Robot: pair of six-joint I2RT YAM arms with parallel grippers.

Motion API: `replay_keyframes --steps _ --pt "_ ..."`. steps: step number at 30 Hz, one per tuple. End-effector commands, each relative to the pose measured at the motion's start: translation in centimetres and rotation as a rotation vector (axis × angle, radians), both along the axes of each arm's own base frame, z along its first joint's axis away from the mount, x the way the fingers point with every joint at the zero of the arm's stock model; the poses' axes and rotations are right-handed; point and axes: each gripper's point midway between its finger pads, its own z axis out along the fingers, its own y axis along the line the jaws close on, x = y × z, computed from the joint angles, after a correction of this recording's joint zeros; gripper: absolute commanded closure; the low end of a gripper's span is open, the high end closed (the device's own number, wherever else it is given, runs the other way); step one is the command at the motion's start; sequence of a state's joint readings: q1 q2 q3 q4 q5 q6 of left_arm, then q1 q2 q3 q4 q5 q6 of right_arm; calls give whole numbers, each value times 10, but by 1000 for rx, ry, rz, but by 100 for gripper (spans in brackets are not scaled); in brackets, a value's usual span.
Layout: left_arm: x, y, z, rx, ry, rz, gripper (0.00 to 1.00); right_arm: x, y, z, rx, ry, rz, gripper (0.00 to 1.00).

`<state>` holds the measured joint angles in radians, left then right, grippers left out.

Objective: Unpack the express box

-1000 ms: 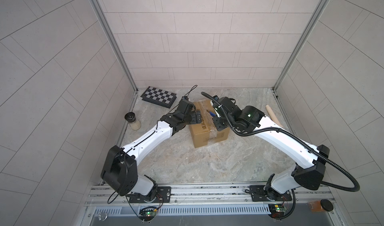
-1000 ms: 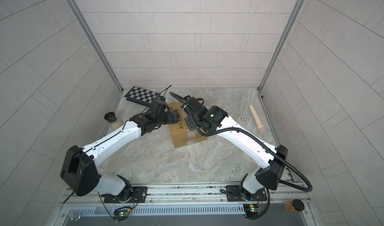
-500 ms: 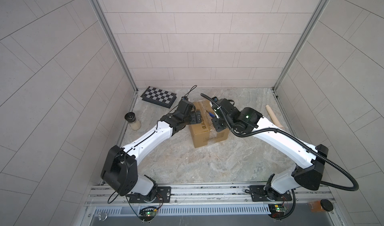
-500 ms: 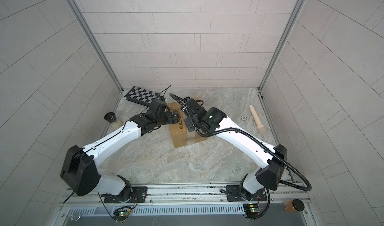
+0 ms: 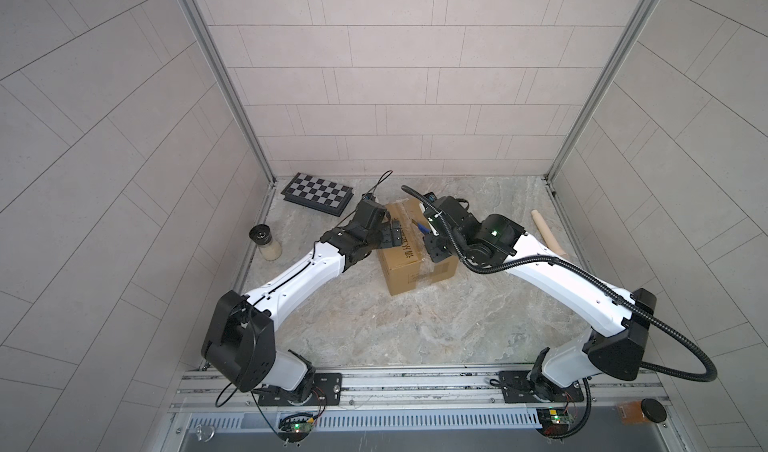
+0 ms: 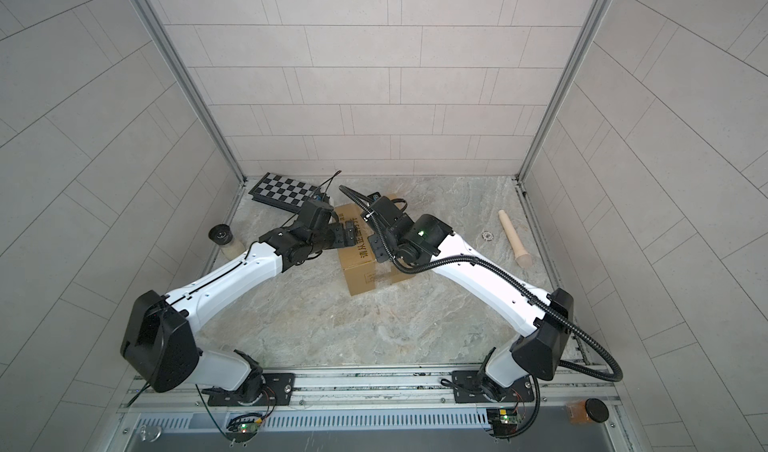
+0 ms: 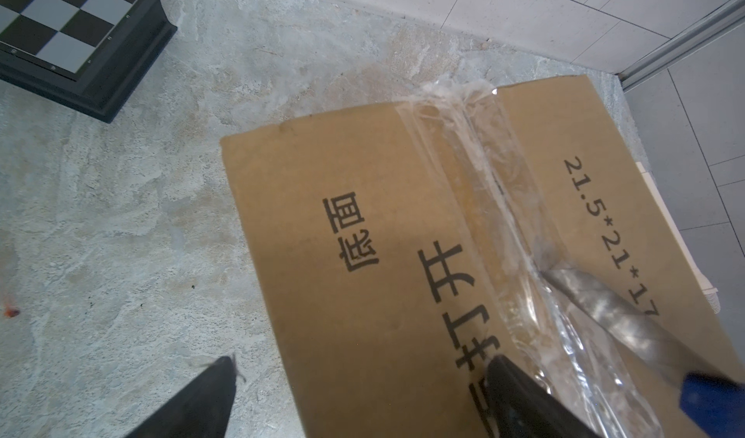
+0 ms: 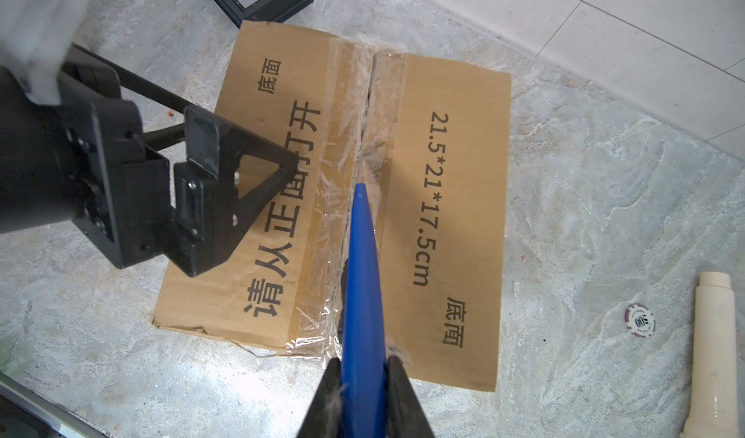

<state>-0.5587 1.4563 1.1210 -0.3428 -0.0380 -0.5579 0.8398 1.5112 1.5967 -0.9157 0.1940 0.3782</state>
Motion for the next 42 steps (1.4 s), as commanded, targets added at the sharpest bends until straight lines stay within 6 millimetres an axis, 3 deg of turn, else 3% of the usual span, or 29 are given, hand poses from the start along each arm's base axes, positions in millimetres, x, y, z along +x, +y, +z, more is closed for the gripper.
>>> replay_keyframes --steps 1,14,30,42 --pt "-26 20 -50 121 160 8 0 -5 -15 16 -18 -32 -23 100" --pt "-26 18 -50 110 161 7 0 -17 -21 10 1 -9 -30 100" --pt "-25 15 -50 89 164 2 0 -25 -11 19 48 -17 4 100" --pt "-25 13 -51 82 166 0 0 -24 -8 5 27 8 5 100"
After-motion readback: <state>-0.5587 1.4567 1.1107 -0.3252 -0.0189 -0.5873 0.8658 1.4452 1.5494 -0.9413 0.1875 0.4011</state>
